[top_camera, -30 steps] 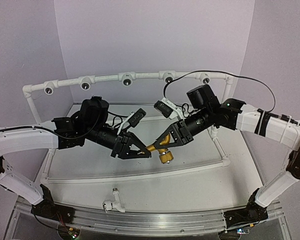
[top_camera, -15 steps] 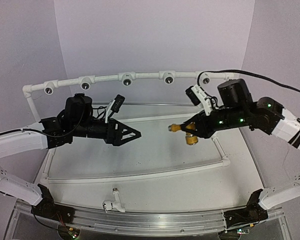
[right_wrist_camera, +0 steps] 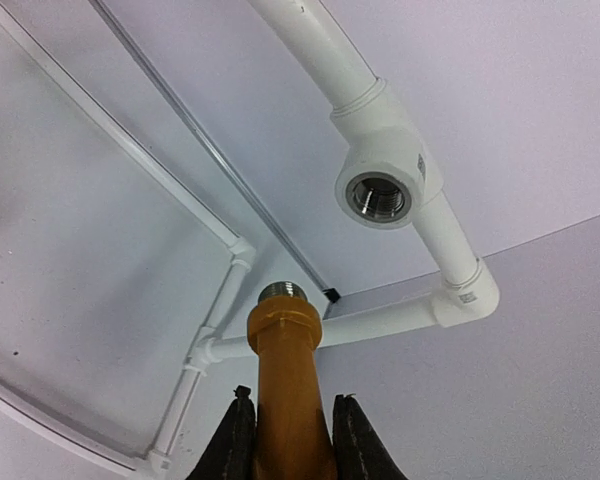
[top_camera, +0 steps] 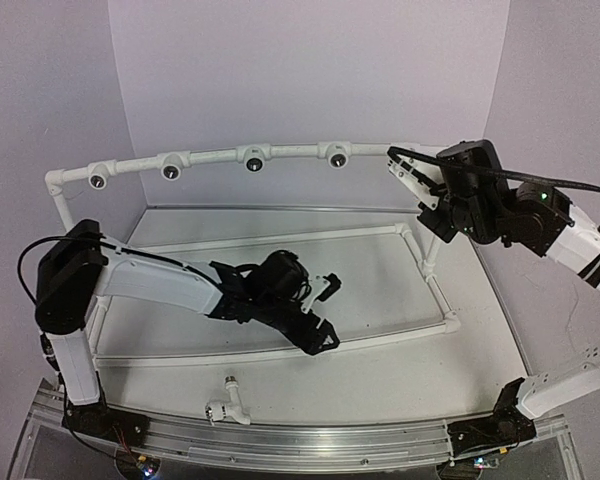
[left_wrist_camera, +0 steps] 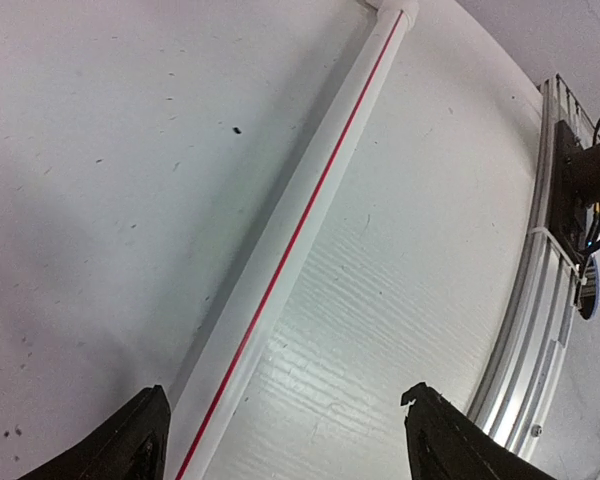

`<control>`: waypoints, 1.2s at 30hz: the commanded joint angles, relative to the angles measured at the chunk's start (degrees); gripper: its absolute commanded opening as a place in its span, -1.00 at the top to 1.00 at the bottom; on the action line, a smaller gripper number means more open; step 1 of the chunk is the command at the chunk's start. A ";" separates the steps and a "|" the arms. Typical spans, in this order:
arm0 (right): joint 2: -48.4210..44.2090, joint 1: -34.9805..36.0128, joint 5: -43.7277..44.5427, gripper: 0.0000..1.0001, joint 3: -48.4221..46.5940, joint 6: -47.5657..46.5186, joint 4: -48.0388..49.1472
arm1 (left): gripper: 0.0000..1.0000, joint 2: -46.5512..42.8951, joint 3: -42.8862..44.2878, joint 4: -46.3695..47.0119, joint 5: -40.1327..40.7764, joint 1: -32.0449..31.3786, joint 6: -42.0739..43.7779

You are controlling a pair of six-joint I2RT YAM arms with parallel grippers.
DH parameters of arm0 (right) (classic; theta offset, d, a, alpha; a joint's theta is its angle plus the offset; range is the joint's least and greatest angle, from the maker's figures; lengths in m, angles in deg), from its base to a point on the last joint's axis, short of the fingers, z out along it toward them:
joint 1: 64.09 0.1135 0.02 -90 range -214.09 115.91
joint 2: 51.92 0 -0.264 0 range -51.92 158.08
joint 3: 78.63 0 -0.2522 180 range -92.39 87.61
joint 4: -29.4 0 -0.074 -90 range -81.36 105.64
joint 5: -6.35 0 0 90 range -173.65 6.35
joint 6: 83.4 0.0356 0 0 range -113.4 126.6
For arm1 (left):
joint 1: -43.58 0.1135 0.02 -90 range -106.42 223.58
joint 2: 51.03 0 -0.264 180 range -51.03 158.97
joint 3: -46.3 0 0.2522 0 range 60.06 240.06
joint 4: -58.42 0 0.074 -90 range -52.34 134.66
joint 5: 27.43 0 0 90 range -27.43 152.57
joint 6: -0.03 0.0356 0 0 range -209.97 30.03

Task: Install the water faucets
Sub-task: Hold the pipeline at the center of the board.

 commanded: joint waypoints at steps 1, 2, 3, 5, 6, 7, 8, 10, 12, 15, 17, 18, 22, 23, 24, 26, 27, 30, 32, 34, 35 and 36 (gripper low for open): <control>-0.99 0.35 5.87 1.00 2.20 -10.77 7.18 | -0.67 7.19 11.21 -4.63 5.35 -3.49 9.37; -1.63 0.38 5.60 1.00 3.90 -12.65 8.55 | -0.67 8.98 12.57 -5.29 6.45 -4.00 10.77; -2.73 0.38 5.85 1.00 6.00 -16.38 11.76 | -0.67 10.22 13.87 -5.71 7.44 -4.45 12.10; -5.15 0.38 6.80 1.00 11.05 -22.86 19.96 | -0.66 12.45 15.33 -6.31 9.13 -5.14 14.46; -6.17 0.37 7.32 1.00 13.77 -26.67 24.10 | -0.65 13.49 15.73 -6.36 9.27 -5.26 15.62; -7.19 0.36 7.55 1.00 16.10 -30.47 28.47 | -0.64 14.31 15.98 -6.34 9.31 -5.35 16.72; -8.14 0.37 7.64 1.00 18.19 -34.44 33.00 | -0.63 15.05 16.08 -6.34 9.48 -5.46 17.92; -9.27 0.38 7.96 1.00 23.24 -42.70 43.32 | -0.56 16.85 16.21 -6.40 10.66 -5.66 20.45; -9.09 0.38 8.13 1.00 25.21 -47.28 48.32 | -0.47 18.04 16.11 -6.30 12.35 -5.78 23.02; -9.23 0.38 7.04 1.00 27.83 -53.75 55.07 | -0.28 18.70 14.87 -5.64 12.59 -5.78 27.45; -9.31 0.38 6.38 1.00 28.92 -57.39 58.60 | -0.13 18.72 13.36 -5.41 14.88 -5.75 29.77; -9.02 0.38 6.31 1.00 29.21 -59.00 60.38 | -0.02 18.61 12.59 -5.09 15.61 -5.71 30.52; -7.45 0.30 5.62 1.00 28.40 -61.33 63.51 | 0.60 18.37 10.17 -4.36 15.96 -5.75 33.00; -7.07 0.22 5.22 1.00 28.39 -61.66 63.86 | 0.72 18.24 9.50 -4.10 15.79 -5.75 33.56; -6.63 0.05 4.97 1.00 28.54 -62.00 64.52 | 0.86 18.11 8.91 -3.77 15.69 -5.70 33.91; -5.68 -0.55 4.51 1.00 28.45 -62.23 65.31 | 0.99 17.81 7.76 -2.97 15.70 -5.76 34.55; -5.21 -1.09 4.27 1.00 28.43 -62.39 65.90 | 0.99 17.77 7.35 -2.67 15.68 -5.74 34.77; -4.42 -1.58 3.75 1.00 28.01 -63.22 67.16 | 1.00 18.04 6.02 -1.96 15.68 -5.73 35.19; -3.71 -1.74 3.63 1.00 27.33 -63.19 67.48 | 1.00 18.10 5.16 -1.50 15.55 -5.75 35.40; -3.26 -2.17 3.28 1.00 27.00 -63.35 67.49 | 1.00 18.12 4.46 -1.10 15.07 -5.75 35.72; -3.10 -2.46 3.22 1.00 26.85 -63.38 67.50 | 1.00 18.13 4.06 -0.83 14.92 -5.72 35.90; -3.00 -2.73 3.14 1.00 26.71 -63.38 67.53 | 1.00 18.15 3.65 -0.54 14.81 -5.73 36.06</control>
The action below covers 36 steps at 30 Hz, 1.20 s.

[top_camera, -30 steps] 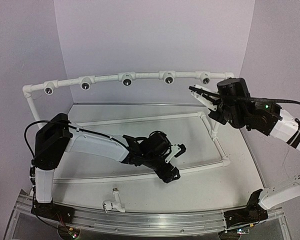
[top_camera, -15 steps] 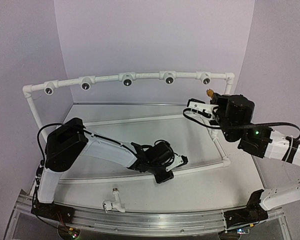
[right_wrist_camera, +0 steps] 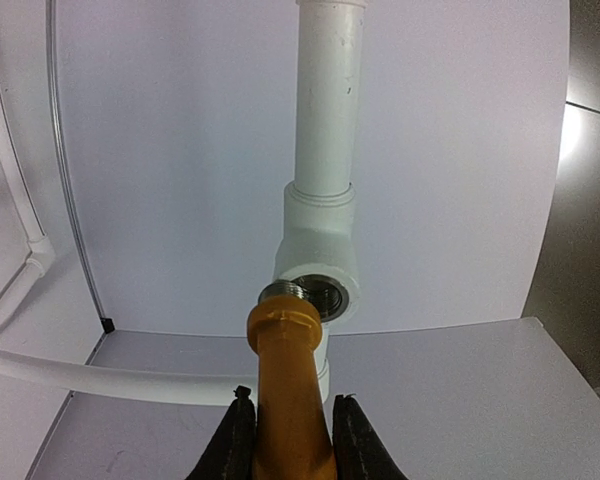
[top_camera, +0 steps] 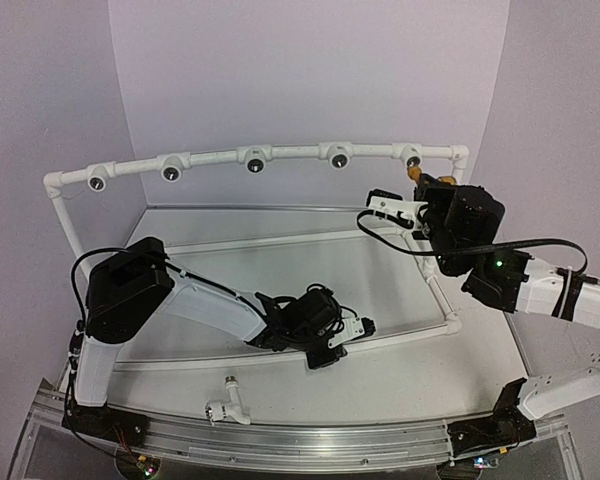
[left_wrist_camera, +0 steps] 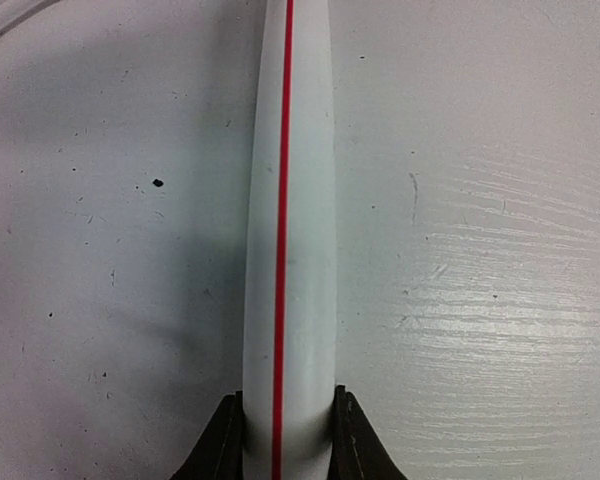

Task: Install the water faucets
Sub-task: Hold the pipeline at the center of the board, then screw the water faucet onto the adaptor.

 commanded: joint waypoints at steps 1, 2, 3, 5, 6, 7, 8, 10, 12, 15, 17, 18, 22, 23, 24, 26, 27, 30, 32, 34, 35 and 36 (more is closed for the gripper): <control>0.77 -1.45 -1.45 1.00 -2.70 -0.51 4.62 | 1.00 1.58 -4.46 -6.52 1.55 -0.16 1.55; 0.77 -1.55 -1.48 1.00 -2.83 -0.42 4.52 | 1.00 1.56 -4.78 -6.42 1.59 -0.15 1.72; 0.77 -1.62 -1.49 1.00 -2.95 -0.38 4.20 | 1.00 1.61 -5.04 -6.37 1.62 -0.20 1.86; 0.84 -1.65 -1.62 1.00 -3.42 -0.33 3.50 | 1.00 1.71 -5.26 -6.21 1.64 -0.13 2.14; 0.85 -1.66 -1.63 1.00 -3.93 -0.26 2.94 | 1.00 1.76 -5.32 -6.17 1.62 -0.13 2.28; 0.80 -1.65 -1.60 1.00 -4.52 -0.27 2.41 | 1.00 1.84 -5.34 -6.13 1.71 -0.14 2.35; 0.68 -1.66 -1.64 1.00 -5.27 -0.03 1.74 | 1.00 2.05 -5.34 -6.11 1.83 -0.15 2.42; 0.32 -1.66 -1.98 1.00 -6.16 0.54 -0.15 | 1.00 2.37 -5.26 -6.12 2.10 -0.13 2.66; 0.05 -1.68 -2.22 1.00 -6.94 1.06 -1.95 | 1.00 2.82 -5.16 -6.11 2.28 -0.13 2.87; -0.31 -1.66 -2.14 1.00 -8.49 3.29 -5.79 | 1.00 3.12 -5.07 -6.09 2.59 -0.13 2.95; -0.19 -1.73 -2.27 1.00 -8.64 4.26 -7.07 | 1.00 3.11 -5.02 -6.11 2.27 -0.13 2.93; 0.12 -1.73 -2.20 1.00 -8.69 4.30 -7.16 | 1.00 3.12 -4.95 -6.11 2.08 -0.16 2.88; 1.13 -1.73 -1.99 1.00 -8.91 5.15 -7.10 | 1.00 2.94 -4.92 -6.20 1.80 -0.20 2.72; 1.34 -1.77 -1.88 1.00 -8.92 5.52 -7.01 | 1.00 2.84 -4.99 -6.19 1.73 -0.21 2.70; 1.59 -1.77 -1.78 1.00 -8.84 5.74 -6.98 | 1.00 2.74 -5.07 -6.19 1.66 -0.21 2.66; 2.13 -1.75 -1.69 1.00 -8.63 6.50 -6.90 | 1.00 2.69 -5.16 -6.16 1.41 -0.22 2.63; 2.53 -1.78 -1.63 1.00 -8.75 6.97 -6.80 | 1.00 2.70 -5.14 -6.18 1.18 -0.27 2.63; 3.46 -1.77 -1.54 1.00 -9.77 9.11 -6.83 | 1.00 2.84 -5.16 -6.11 0.73 -0.52 2.63; 4.21 -1.76 -1.81 1.00 -10.85 10.65 -8.02 | 1.00 2.89 -5.35 -6.08 0.47 -0.62 2.45; 4.93 -1.73 -1.79 1.00 -12.17 12.49 -8.67 | 1.00 2.95 -5.62 -5.99 0.21 -0.79 2.34; 5.22 -1.70 -1.67 1.00 -12.90 13.08 -8.87 | 1.00 2.98 -5.84 -5.91 0.16 -0.88 2.30; 5.50 -1.77 -1.50 1.00 -13.41 13.70 -9.06 | 1.00 2.96 -6.10 -5.79 0.20 -1.01 2.19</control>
